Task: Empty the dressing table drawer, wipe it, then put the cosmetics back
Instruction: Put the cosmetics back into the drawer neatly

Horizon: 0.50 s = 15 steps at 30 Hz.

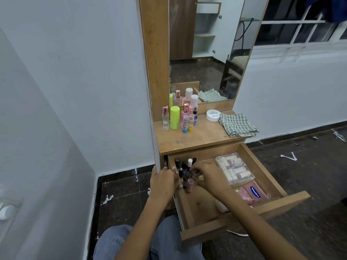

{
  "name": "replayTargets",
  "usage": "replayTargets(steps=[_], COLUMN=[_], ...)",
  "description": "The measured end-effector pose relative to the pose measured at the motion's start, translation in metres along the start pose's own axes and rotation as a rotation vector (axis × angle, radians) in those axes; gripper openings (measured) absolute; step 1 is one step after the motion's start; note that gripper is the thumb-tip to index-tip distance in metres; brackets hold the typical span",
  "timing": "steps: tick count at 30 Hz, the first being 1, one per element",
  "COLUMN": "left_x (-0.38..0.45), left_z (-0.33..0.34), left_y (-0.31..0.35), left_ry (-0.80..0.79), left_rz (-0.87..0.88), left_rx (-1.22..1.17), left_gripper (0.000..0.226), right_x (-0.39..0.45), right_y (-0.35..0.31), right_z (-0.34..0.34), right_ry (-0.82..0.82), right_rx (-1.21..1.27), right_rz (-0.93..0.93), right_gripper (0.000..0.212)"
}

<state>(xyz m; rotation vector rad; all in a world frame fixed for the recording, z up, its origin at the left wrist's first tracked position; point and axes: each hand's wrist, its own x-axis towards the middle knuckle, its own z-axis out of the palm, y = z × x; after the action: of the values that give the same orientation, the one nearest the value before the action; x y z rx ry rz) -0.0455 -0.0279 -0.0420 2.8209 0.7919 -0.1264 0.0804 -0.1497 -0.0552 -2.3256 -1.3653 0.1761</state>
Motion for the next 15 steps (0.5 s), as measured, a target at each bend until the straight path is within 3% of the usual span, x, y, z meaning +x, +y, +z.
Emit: replayTargets(steps=[8, 15], left_x=[0.001, 0.005], left_z=[0.001, 0.001], left_y=[0.0, 0.001], left_ry=[0.0, -0.011], left_rz=[-0.002, -0.028], left_rx=[0.03, 0.031], left_gripper=[0.048, 0.046], right_x=[0.056, 0.104], right_y=[0.002, -0.015], right_z=[-0.033, -0.037], right_ry=[0.315, 0.521], right_rx=[0.13, -0.056], right_rz=[0.155, 0.096], right_gripper=[0.027, 0.058])
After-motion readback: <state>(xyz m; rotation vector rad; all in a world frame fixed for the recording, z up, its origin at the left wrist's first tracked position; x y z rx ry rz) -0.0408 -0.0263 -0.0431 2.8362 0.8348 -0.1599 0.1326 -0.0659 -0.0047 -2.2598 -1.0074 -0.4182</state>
